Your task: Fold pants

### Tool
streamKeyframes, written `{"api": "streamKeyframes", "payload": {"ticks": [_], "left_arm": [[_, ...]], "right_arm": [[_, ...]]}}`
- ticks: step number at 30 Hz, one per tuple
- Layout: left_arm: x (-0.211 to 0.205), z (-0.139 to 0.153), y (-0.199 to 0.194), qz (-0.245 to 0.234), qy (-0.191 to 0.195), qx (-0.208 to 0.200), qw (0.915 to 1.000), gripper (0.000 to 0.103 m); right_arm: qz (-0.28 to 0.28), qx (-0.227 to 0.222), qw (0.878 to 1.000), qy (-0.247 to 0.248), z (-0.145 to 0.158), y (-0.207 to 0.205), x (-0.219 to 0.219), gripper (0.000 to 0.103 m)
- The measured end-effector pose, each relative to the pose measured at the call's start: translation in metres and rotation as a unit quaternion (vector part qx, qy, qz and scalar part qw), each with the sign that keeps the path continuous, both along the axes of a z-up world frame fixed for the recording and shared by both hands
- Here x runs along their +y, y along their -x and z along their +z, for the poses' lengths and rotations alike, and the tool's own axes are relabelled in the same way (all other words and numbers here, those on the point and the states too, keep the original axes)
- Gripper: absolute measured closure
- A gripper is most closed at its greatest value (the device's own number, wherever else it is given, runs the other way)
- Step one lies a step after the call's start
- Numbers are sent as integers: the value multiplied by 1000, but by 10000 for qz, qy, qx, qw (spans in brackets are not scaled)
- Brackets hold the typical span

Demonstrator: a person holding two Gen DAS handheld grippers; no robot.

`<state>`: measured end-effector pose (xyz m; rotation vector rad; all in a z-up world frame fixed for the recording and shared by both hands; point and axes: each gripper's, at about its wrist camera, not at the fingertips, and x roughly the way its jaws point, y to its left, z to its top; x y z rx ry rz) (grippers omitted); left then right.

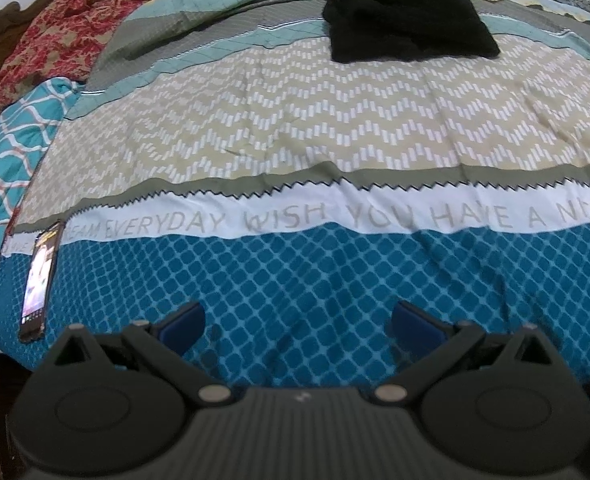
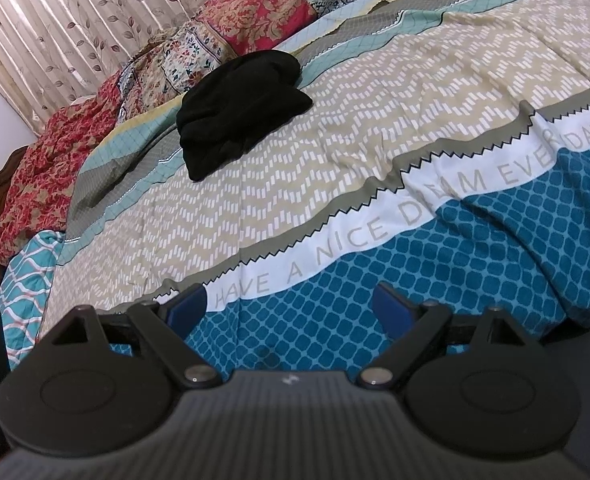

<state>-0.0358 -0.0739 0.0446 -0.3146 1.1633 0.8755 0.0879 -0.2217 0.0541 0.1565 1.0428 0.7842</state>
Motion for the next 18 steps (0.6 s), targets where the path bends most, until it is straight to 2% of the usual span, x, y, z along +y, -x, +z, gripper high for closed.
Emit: {"api": "streamKeyframes", "payload": {"ticks": [18], "left_arm": [[-13,-2,-5,-244,155,1,9996,0]], "right_arm": [[8,0,10000,-20,-1,3,0,11]]}}
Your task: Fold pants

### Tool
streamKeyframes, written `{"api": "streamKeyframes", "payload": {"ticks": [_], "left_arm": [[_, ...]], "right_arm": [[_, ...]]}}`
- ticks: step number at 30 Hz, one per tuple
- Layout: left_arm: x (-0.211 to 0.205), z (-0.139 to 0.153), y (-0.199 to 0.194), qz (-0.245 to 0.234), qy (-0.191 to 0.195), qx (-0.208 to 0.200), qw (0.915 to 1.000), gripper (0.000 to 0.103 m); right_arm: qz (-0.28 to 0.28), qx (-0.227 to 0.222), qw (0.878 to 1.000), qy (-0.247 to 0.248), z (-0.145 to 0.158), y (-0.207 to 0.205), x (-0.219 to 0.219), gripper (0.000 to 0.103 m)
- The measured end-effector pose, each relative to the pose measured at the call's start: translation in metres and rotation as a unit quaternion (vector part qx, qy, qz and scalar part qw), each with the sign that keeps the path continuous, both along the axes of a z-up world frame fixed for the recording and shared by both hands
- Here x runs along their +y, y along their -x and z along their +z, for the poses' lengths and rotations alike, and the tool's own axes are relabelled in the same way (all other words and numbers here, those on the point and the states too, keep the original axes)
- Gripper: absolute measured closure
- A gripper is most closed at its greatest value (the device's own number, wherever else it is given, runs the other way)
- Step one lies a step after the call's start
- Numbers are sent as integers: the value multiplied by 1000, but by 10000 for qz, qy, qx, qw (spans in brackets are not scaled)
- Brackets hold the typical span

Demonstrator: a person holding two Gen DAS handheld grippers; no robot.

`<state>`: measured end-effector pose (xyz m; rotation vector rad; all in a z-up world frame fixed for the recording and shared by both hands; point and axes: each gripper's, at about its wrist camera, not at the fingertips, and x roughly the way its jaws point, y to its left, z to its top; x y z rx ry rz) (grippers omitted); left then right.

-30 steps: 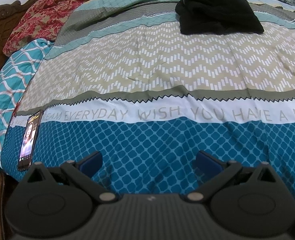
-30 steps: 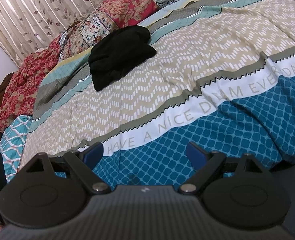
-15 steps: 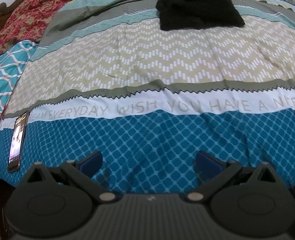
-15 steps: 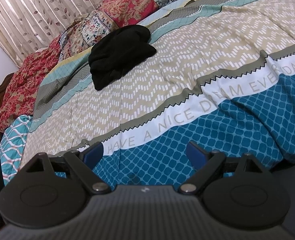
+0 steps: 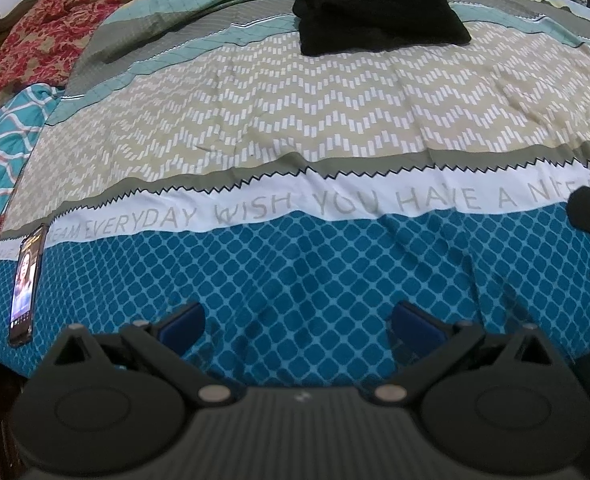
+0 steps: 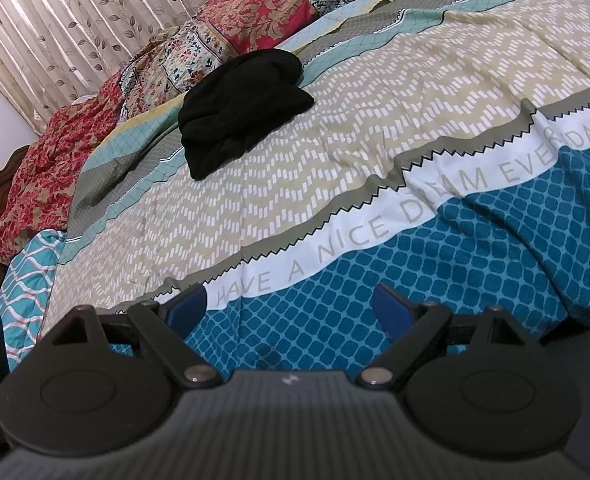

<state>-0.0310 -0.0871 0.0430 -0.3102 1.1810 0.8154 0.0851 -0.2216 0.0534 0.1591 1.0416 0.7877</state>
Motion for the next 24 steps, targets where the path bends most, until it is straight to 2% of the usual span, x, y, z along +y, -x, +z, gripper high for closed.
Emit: {"api": "streamKeyframes", "payload": {"ticks": [24], "left_arm": [[-1,4,-1,-23,45,-88,9999,0]], "right_arm": [[96,-120,9999,-43,3,-1,0,11]]}}
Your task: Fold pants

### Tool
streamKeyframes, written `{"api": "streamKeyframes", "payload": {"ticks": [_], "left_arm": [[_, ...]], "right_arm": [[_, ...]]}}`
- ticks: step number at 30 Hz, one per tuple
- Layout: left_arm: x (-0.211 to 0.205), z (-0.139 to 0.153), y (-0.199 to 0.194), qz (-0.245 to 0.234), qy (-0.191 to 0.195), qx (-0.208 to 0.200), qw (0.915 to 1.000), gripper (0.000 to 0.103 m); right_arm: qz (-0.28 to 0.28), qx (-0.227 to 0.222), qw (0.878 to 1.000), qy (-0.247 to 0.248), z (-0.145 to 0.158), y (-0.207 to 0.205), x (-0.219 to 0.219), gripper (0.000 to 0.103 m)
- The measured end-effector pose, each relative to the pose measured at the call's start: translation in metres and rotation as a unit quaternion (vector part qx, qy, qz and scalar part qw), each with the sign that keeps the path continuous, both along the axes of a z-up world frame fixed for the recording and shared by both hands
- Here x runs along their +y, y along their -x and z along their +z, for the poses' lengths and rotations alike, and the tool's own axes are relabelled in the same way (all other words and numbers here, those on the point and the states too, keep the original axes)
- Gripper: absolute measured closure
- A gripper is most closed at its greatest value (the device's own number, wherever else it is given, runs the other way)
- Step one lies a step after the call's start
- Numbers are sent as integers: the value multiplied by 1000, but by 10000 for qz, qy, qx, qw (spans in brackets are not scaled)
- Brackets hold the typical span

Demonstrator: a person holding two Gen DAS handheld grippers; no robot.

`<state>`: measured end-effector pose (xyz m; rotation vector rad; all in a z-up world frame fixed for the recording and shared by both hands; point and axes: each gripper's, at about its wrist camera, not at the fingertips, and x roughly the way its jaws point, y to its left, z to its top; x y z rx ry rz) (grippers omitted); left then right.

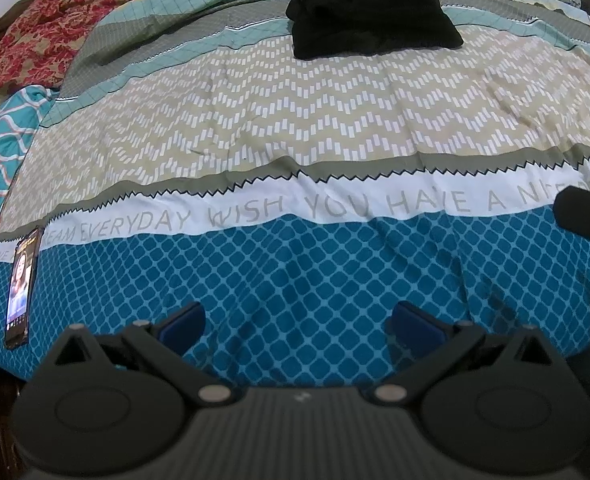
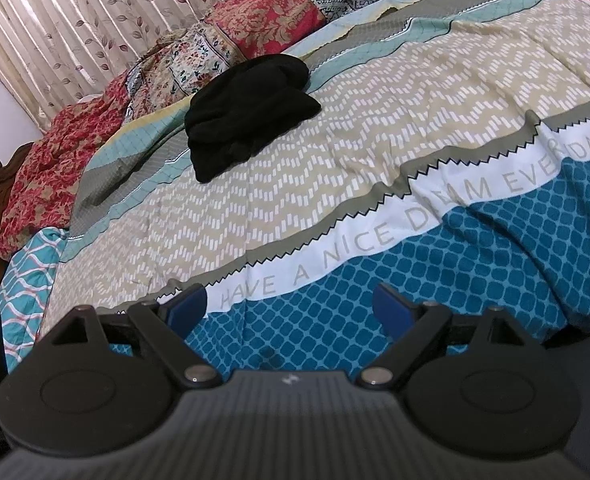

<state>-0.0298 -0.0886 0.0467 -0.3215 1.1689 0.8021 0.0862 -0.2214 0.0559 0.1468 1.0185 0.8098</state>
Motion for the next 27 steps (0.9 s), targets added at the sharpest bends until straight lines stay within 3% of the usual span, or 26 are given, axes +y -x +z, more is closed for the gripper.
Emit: {"api": "streamKeyframes", "payload": {"ticks": [27], "left_arm": [[15,9,4,239,-28,-129,9996,0]], "right_arm": [[120,-221,9997,-54,4,1,3,12]]}}
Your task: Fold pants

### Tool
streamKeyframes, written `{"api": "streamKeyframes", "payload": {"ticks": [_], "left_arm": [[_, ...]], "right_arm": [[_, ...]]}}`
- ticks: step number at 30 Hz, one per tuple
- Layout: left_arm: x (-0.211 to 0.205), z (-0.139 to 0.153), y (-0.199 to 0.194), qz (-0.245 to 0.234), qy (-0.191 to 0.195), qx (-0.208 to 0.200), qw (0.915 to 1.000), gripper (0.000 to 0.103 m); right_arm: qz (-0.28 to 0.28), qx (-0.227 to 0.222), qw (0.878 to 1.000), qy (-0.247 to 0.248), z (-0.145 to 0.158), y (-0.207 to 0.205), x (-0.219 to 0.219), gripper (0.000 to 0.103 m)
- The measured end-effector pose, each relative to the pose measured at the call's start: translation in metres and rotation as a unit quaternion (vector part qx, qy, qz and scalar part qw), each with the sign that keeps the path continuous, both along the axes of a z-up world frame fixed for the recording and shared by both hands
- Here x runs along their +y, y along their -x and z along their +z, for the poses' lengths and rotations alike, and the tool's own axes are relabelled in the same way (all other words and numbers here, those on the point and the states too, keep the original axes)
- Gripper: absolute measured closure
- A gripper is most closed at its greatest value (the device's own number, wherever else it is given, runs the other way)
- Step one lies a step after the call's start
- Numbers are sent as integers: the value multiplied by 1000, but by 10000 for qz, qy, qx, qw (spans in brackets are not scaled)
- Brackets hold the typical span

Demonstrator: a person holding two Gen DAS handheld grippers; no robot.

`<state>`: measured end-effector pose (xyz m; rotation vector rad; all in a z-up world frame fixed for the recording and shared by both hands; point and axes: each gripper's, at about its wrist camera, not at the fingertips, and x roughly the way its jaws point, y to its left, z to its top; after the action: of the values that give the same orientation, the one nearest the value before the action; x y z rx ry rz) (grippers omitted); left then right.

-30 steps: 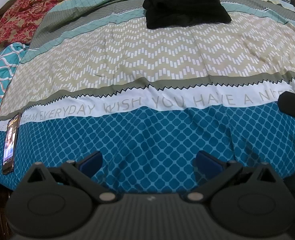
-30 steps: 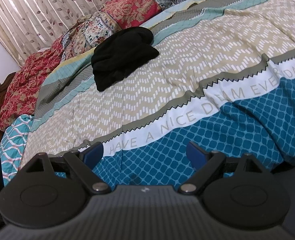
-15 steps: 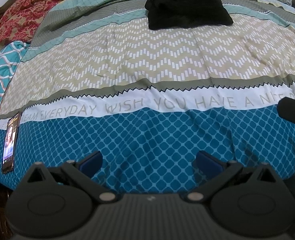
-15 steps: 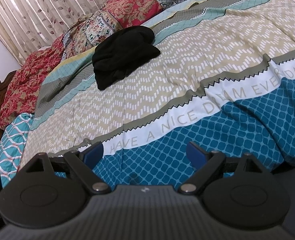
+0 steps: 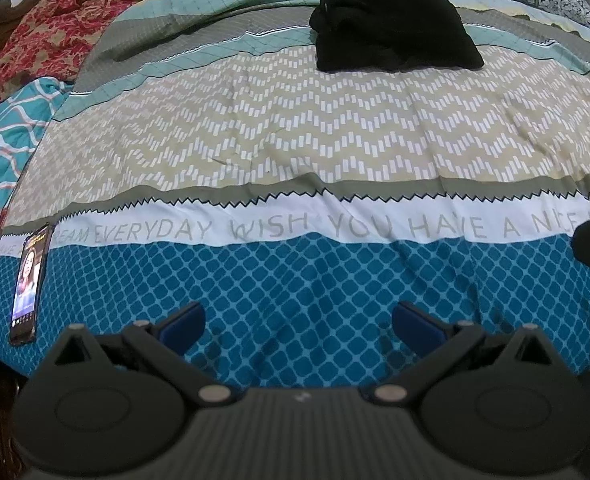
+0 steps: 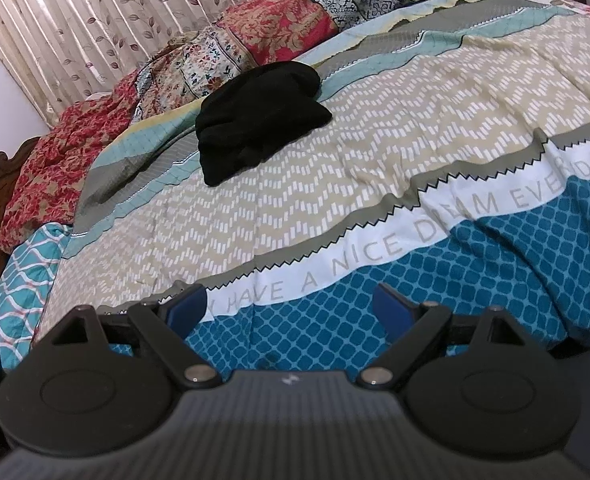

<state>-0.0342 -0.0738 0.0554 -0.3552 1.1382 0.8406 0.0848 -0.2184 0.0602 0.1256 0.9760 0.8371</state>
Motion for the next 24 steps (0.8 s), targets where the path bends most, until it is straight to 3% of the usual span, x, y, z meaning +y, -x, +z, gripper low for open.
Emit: {"api": "streamKeyframes", "payload": {"ticks": [24], "left_arm": [[3,-9,1,109,-11,93,9999,0]], "right_arm": [[45,60,10000,21,-4,2,2,12]]}}
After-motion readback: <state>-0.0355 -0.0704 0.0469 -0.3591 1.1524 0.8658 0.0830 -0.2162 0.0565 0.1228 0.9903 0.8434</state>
